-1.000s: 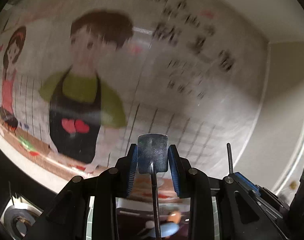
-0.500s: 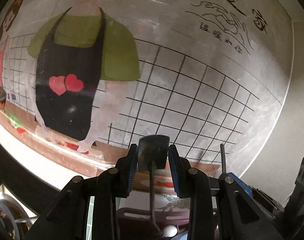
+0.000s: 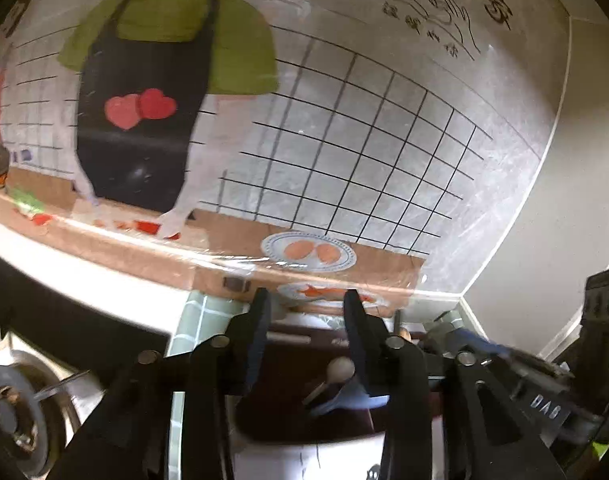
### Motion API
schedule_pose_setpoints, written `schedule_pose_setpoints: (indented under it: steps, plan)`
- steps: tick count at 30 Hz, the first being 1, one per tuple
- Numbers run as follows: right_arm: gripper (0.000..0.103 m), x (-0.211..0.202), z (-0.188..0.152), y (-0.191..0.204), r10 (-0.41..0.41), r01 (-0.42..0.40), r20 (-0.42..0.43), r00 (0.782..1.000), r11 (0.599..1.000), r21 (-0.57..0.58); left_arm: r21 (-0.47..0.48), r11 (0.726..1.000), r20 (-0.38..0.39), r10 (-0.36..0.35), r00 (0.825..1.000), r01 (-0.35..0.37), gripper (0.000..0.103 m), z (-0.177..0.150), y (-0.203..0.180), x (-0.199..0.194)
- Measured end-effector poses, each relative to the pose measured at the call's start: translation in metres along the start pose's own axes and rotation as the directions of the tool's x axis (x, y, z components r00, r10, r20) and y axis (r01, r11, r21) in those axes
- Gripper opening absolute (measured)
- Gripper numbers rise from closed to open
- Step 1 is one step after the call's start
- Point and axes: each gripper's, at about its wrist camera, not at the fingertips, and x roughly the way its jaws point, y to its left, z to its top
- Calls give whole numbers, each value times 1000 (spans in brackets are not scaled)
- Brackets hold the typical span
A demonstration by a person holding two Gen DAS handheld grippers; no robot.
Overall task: Organize utensils
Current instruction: 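Lift the dark spoon and spatula and release both into the purple caddy, then grasp a wooden chopstick with the right tool while the left tool grasps the white plastic spoon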
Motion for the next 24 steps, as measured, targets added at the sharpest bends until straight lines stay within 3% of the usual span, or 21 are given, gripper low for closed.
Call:
schedule_pose_setpoints:
  steps: [5, 8, 14, 18, 21, 24]
  plan:
    - [14, -39, -3, 7, -31, 32, 28, 999, 999, -19, -39, 999, -20, 26, 999, -27, 45, -8, 9, -32]
    - [14, -54, -6, 10, -41, 42, 18, 999, 999, -12, -7, 999, -67, 37, 997, -38, 45, -21, 6, -45]
    - [15, -63, -34, 12, -16, 19, -105, 994, 999, 27, 47, 999, -220, 36, 975, -26, 45, -71, 2, -57]
    - [15, -50, -79, 22, -16, 16, -257, 966, 1000, 1, 58, 998, -320, 34, 947, -16, 45, -115, 1, -64]
    - [15, -42, -112, 28, -41, 29, -344, 938, 999, -42, 66, 998, -356, 46, 933, -24, 45, -144, 1, -71]
    - [15, -39, -143, 35, -18, -3, -416, 909, 999, -50, 49, 998, -379, 60, 924, -45, 45, -167, 4, -81]
